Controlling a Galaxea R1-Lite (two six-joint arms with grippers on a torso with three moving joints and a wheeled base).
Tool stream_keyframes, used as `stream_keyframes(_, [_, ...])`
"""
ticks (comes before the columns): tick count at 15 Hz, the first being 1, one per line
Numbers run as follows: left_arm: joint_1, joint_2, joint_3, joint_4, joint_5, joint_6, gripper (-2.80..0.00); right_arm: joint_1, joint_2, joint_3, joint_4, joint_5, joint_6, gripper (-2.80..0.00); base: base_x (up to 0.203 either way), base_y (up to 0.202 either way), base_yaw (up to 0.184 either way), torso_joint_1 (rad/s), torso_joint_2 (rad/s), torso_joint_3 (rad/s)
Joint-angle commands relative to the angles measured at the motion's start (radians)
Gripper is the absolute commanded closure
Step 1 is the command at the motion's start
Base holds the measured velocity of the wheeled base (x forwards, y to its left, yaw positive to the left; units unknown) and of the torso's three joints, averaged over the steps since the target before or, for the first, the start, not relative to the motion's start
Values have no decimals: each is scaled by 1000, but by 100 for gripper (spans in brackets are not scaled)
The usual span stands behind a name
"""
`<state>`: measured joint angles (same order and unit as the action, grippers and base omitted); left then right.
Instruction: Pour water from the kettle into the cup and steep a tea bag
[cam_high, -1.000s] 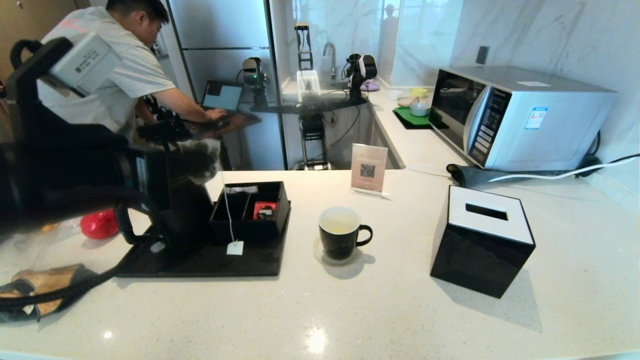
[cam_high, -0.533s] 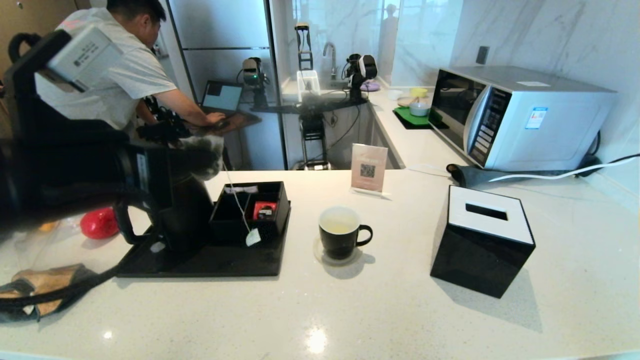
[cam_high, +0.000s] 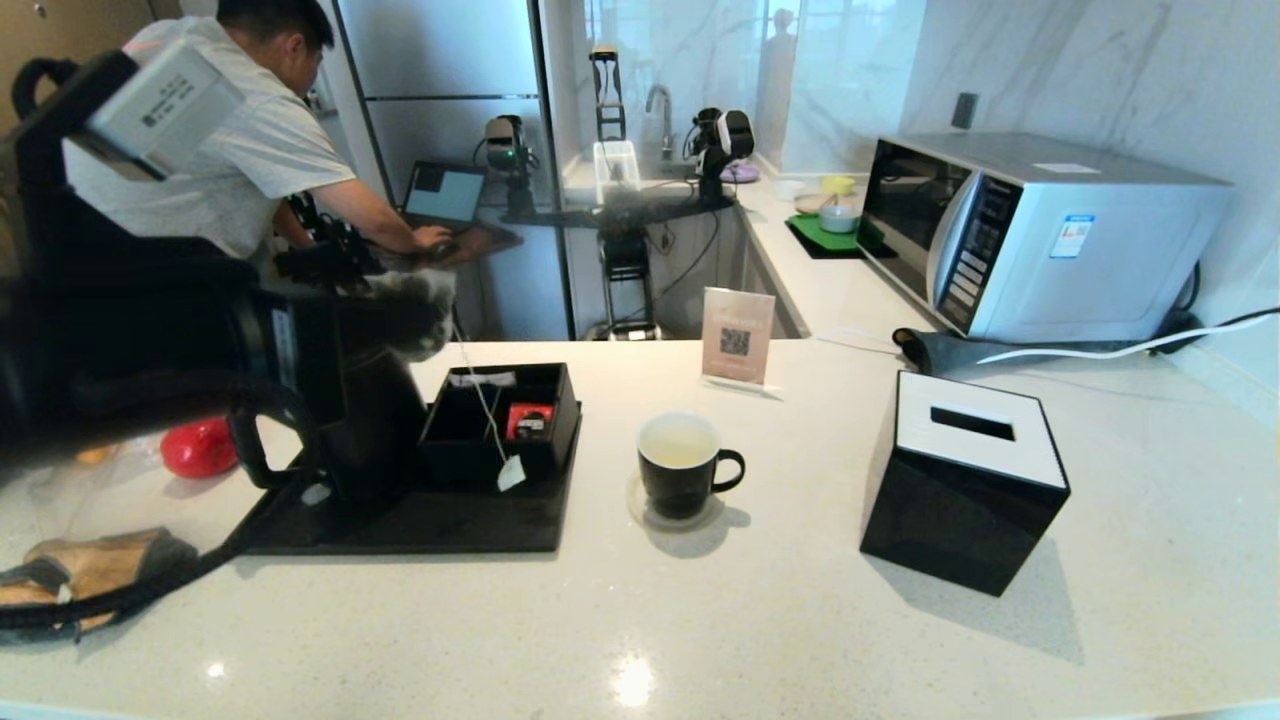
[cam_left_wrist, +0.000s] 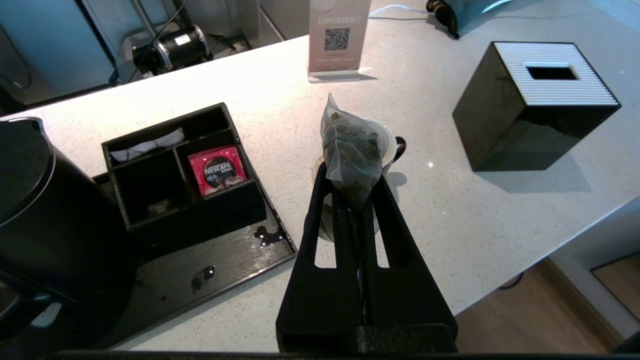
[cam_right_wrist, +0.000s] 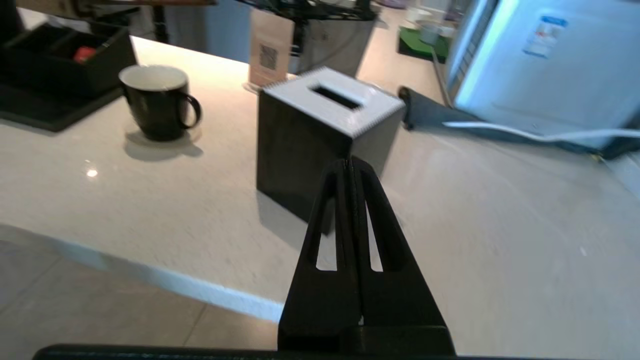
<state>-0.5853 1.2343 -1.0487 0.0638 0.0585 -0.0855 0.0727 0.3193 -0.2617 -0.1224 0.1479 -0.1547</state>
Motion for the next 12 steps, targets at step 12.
stream_keyframes(12, [-108,27,-35,-2,-5,0,0,548,1242,-411,-824,270,69,0,0,0,0,0,0,0])
